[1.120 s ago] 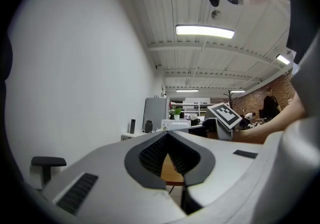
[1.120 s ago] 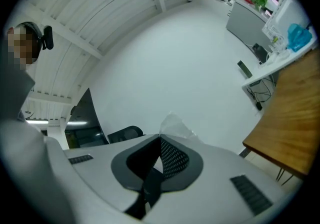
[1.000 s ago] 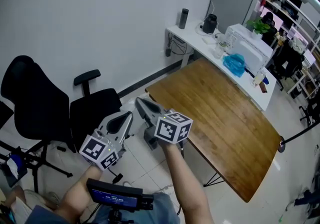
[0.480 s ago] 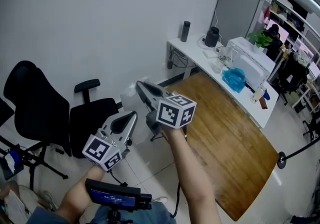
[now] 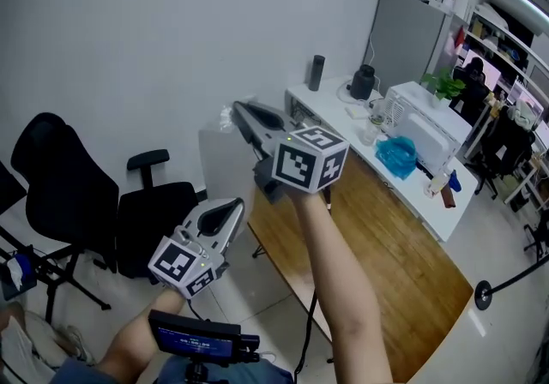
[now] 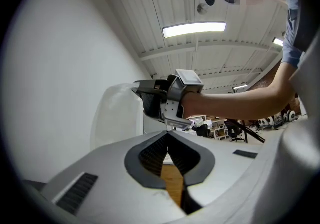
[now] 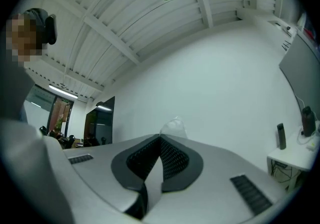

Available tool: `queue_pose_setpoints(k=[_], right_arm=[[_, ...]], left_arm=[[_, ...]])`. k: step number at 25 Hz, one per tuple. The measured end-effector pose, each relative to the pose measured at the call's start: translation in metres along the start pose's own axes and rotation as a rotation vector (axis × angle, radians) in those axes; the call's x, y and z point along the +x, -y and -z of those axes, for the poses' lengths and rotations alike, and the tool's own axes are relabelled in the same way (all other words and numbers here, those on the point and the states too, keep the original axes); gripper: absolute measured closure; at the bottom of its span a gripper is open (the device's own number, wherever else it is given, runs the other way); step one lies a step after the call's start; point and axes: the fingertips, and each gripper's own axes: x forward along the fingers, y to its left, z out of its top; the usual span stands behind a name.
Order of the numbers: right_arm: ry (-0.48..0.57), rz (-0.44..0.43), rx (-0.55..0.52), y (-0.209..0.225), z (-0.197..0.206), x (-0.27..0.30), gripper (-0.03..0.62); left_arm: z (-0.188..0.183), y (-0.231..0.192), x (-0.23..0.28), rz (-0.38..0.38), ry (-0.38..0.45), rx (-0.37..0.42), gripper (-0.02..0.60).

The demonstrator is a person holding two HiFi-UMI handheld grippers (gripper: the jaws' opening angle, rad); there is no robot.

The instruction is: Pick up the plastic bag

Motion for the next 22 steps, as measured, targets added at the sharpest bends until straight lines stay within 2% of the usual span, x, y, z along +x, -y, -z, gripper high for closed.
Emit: queue_pose_setpoints(k=[5,9,22], right_arm=[[0.037,-0.004,-0.057,0.006,-0.029,-0.025,0.592],[0.059,0.029,-0.063,0.011,-0.029,-0.07,0.592],[0.101,0.35,0.085,0.061,0.036,-0.269,0.593]], left_arm=[[-0.007,0.013,0.025,0.001,0.018,0.005,0.575],[-0.001,0.039,0.042,0.04,0.015,0.0,0.575],[0.044,0.135,0.08,0.22,-0.051,-0.079,0.575]])
